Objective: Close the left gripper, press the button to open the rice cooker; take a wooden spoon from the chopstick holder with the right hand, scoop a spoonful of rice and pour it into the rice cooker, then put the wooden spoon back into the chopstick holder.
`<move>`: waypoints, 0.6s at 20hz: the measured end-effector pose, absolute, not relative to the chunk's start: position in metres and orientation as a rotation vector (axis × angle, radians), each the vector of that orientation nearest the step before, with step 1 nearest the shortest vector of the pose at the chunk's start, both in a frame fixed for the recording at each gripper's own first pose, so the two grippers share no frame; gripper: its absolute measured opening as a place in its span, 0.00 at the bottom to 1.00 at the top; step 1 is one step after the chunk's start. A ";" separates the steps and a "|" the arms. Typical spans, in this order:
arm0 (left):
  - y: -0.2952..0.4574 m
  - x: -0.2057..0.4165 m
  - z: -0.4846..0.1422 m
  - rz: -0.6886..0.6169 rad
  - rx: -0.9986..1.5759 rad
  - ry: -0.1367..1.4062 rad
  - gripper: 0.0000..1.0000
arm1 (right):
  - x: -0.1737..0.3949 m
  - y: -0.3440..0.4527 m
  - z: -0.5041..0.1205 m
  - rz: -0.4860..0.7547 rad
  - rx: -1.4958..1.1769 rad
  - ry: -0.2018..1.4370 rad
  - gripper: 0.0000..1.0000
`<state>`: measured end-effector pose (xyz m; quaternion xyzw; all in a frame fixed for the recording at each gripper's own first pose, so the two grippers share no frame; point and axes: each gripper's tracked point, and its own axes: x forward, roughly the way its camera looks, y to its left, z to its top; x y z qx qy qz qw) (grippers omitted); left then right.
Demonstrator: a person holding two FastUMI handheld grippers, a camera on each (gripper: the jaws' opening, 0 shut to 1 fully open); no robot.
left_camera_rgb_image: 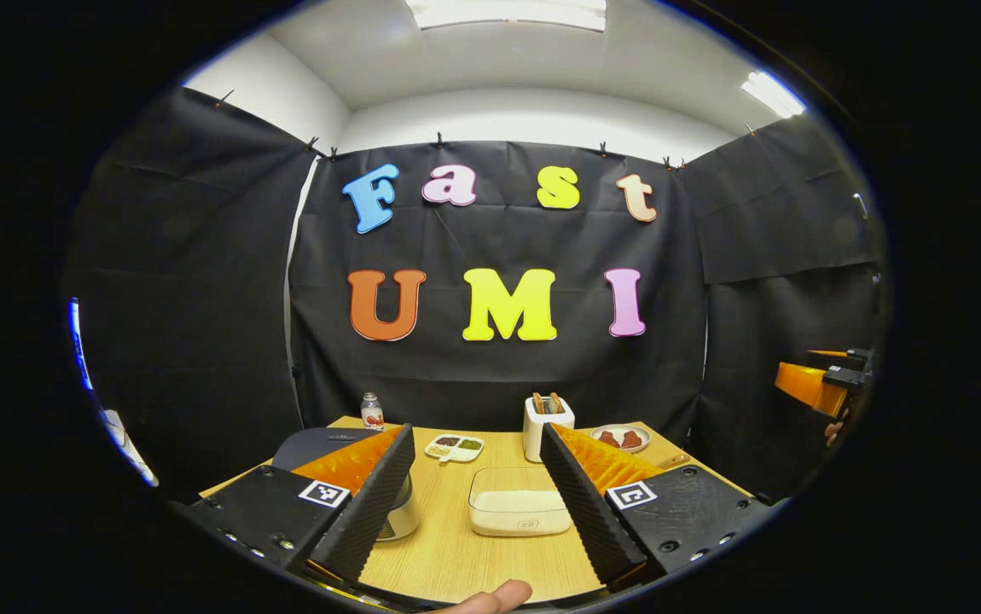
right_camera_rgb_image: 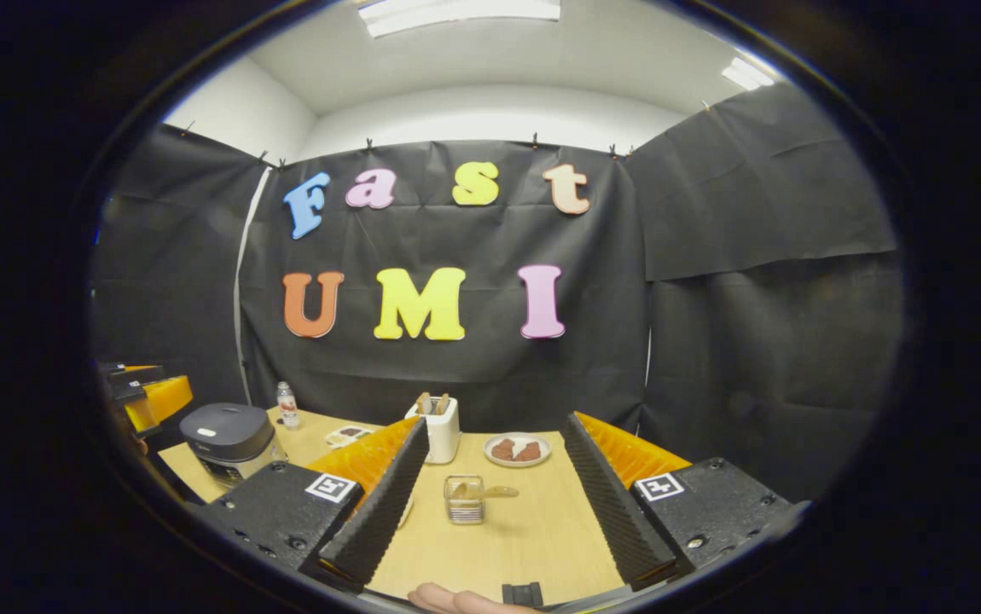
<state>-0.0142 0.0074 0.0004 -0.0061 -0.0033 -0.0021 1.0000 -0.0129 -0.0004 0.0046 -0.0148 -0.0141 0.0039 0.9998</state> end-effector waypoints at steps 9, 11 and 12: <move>0.023 -0.015 -0.006 0.017 -0.050 -0.004 0.94 | -0.014 0.005 -0.003 0.028 -0.008 -0.033 1.00; 0.030 -0.013 -0.010 0.024 -0.068 -0.002 0.94 | -0.013 0.006 -0.007 0.028 -0.014 -0.039 1.00; 0.032 -0.011 -0.013 0.022 -0.070 0.003 0.94 | -0.013 0.006 -0.008 0.026 -0.015 -0.043 1.00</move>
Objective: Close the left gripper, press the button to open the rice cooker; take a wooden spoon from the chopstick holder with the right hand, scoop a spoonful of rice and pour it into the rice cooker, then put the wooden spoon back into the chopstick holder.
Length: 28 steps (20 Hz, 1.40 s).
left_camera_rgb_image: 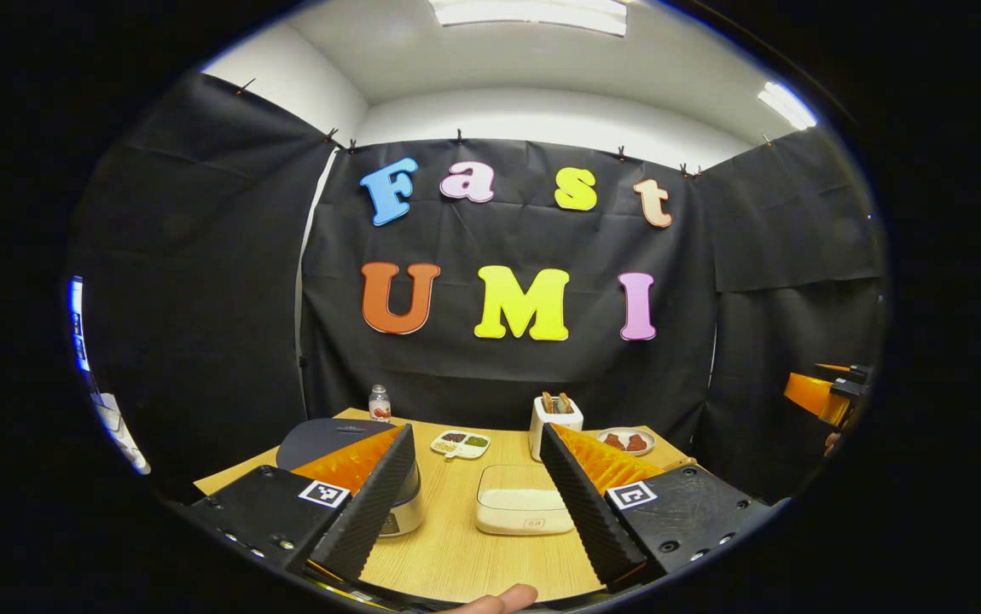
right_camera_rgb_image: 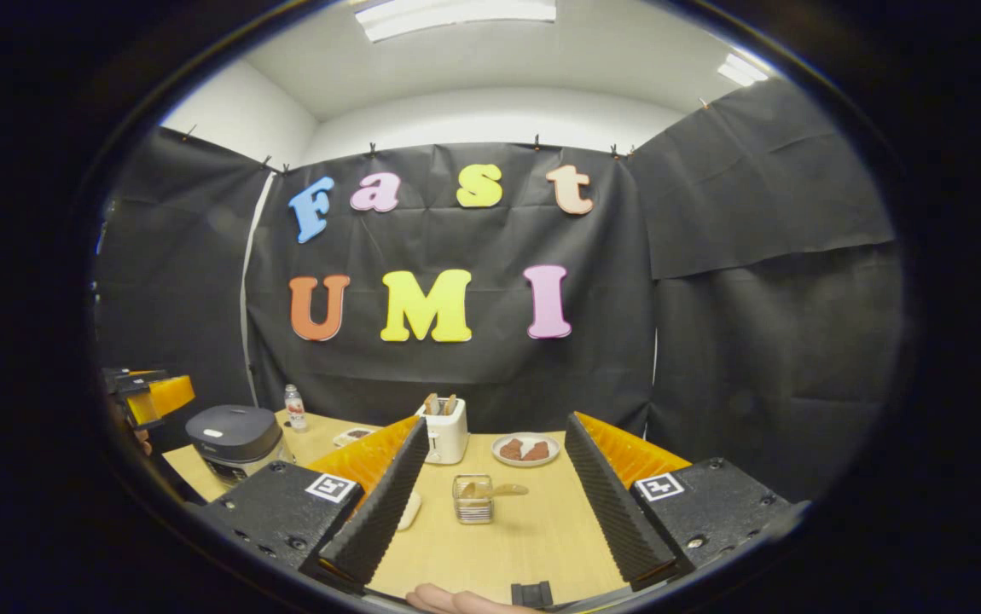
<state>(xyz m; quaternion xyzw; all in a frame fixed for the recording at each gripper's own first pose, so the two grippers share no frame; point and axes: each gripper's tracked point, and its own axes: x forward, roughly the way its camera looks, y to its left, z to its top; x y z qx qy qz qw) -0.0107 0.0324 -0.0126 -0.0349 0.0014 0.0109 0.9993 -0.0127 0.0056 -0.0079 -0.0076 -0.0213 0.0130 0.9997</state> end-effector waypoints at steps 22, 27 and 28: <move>0.188 0.074 -0.153 0.289 -0.076 0.520 0.00 | -0.005 0.019 -0.059 0.092 -0.056 -0.026 1.00; 0.201 0.087 -0.173 0.315 -0.114 0.551 0.00 | -0.001 0.017 -0.070 0.102 -0.059 -0.011 1.00; 0.203 0.089 -0.174 0.315 -0.109 0.547 0.00 | -0.001 0.016 -0.072 0.103 -0.058 -0.007 1.00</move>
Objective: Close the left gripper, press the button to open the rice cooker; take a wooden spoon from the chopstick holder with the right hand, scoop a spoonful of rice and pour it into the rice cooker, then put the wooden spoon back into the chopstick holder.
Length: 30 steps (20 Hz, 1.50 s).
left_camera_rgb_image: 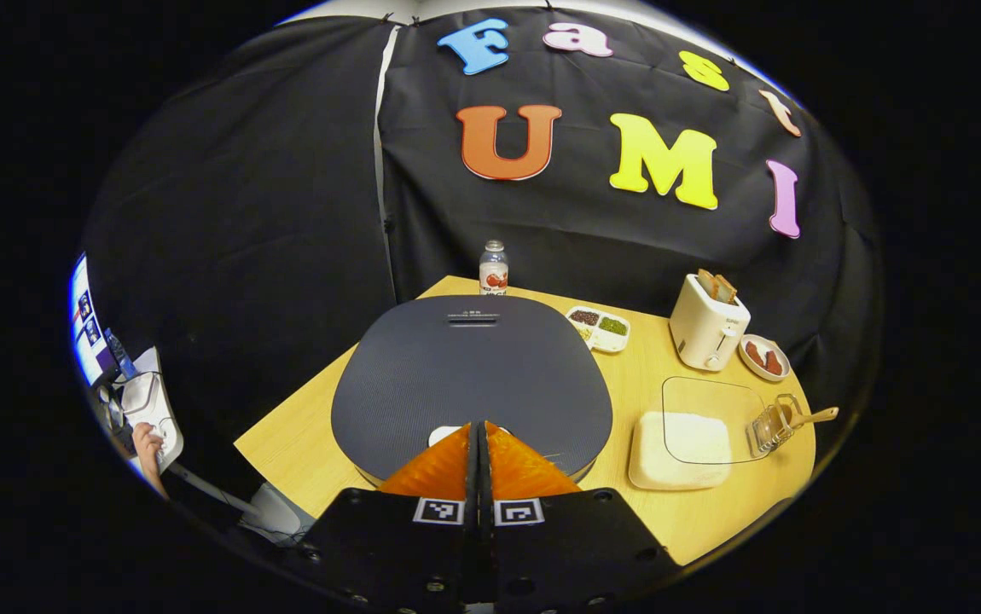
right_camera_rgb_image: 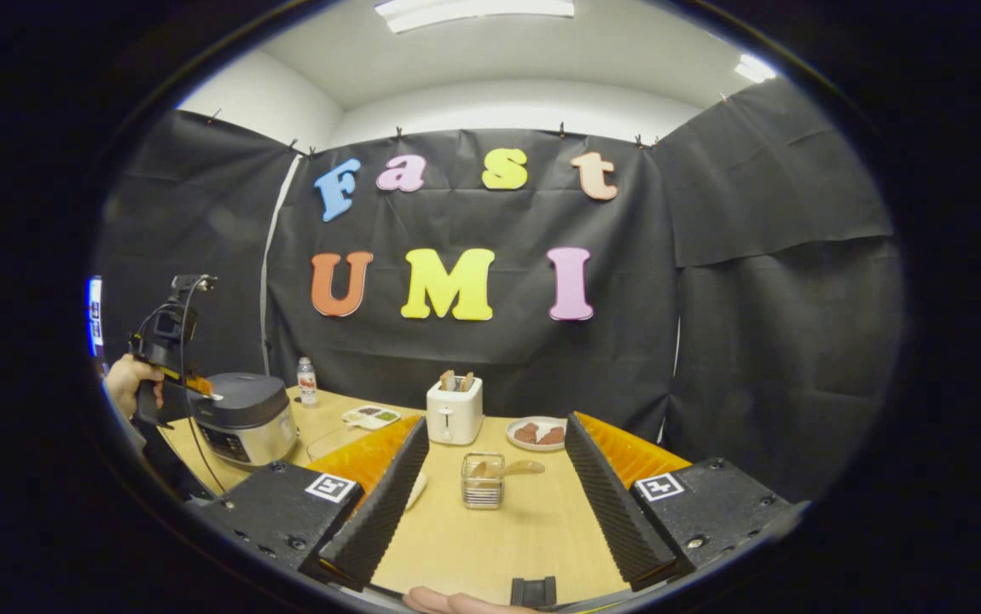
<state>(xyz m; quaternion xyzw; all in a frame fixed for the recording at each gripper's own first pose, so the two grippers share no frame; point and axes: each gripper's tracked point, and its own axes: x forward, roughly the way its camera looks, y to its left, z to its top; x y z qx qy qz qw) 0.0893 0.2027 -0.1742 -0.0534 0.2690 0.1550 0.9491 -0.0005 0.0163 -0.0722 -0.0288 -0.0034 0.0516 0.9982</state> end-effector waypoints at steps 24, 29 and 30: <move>0.170 0.061 -0.030 0.250 -0.151 0.189 0.73 | -0.003 0.021 -0.107 0.110 -0.068 0.042 1.00; 0.140 0.016 -0.004 0.196 -0.121 0.113 0.94 | 0.002 0.034 -0.120 0.130 -0.073 0.048 1.00; 0.134 0.008 -0.002 0.186 -0.111 0.101 0.94 | 0.005 0.036 -0.122 0.133 -0.071 0.043 1.00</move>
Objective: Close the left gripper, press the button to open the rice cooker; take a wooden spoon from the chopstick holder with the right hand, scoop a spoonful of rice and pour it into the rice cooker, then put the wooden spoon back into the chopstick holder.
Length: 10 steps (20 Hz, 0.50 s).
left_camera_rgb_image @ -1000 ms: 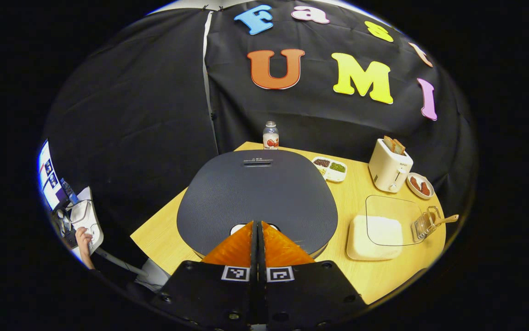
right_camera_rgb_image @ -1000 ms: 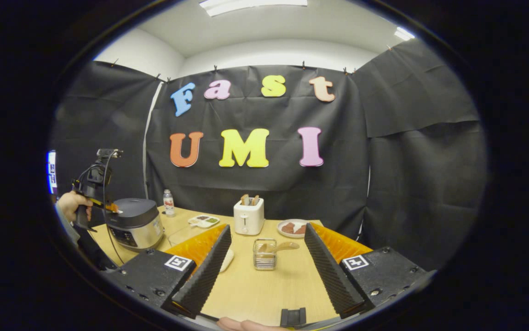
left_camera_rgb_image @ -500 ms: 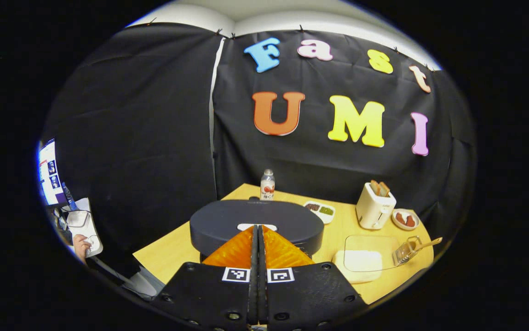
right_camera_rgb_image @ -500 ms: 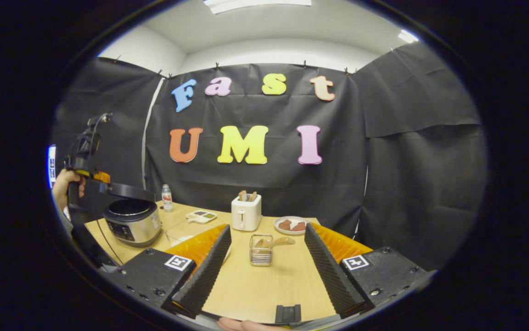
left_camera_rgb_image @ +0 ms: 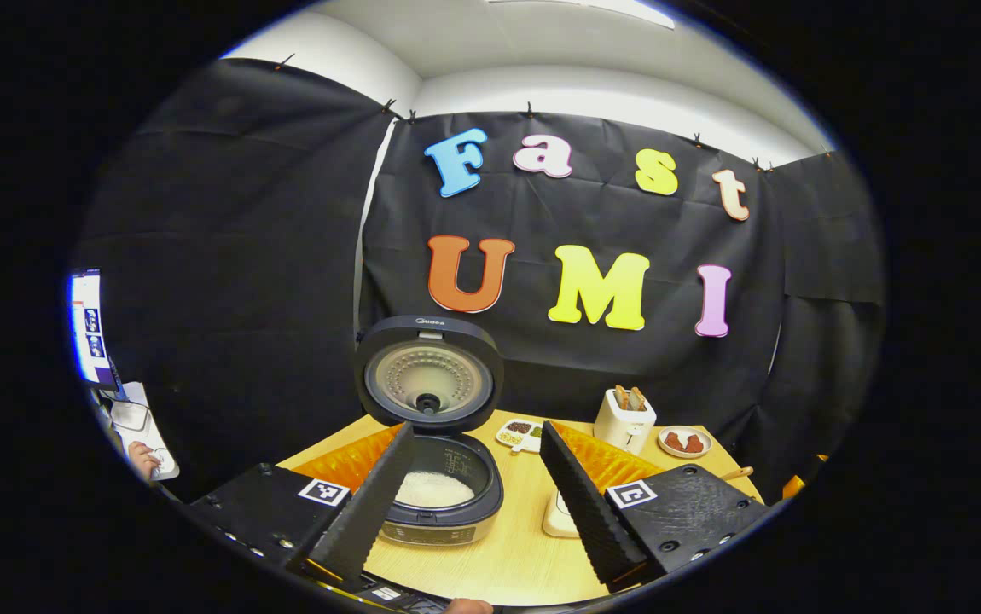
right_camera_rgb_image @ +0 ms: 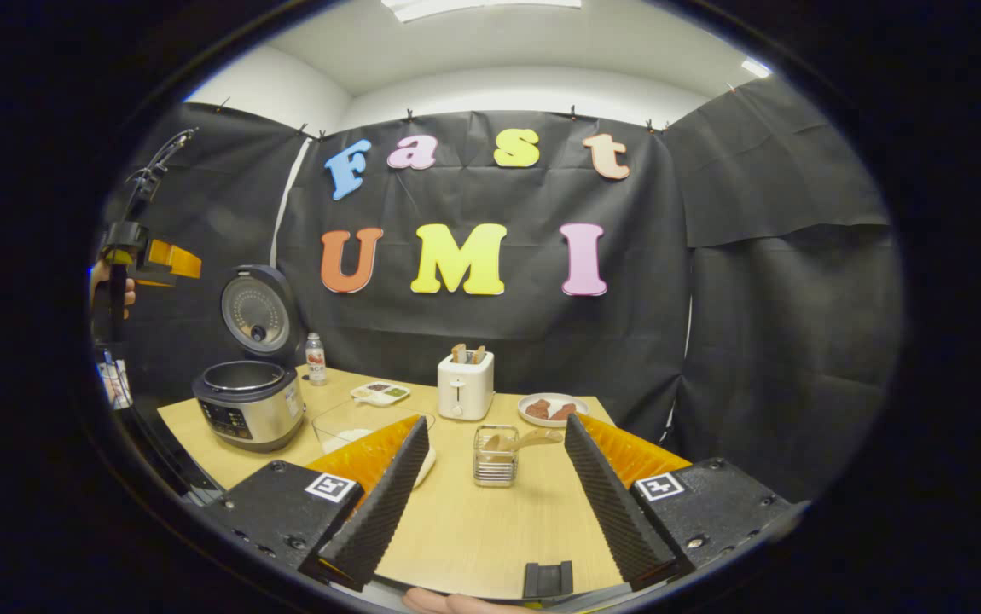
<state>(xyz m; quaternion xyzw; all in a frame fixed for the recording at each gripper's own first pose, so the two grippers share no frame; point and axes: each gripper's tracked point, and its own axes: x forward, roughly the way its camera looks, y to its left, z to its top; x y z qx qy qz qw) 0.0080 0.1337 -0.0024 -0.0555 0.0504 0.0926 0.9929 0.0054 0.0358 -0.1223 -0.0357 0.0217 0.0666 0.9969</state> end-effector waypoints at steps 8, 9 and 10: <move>0.095 -0.047 -0.003 0.125 -0.072 -0.002 0.94 | 0.059 0.038 -0.175 0.114 0.010 0.080 1.00; 0.091 -0.053 -0.006 0.120 -0.060 -0.006 0.94 | 0.067 0.039 -0.183 0.117 0.021 0.092 1.00; 0.088 -0.059 -0.008 0.118 -0.047 -0.010 0.94 | 0.076 0.038 -0.191 0.116 0.030 0.107 1.00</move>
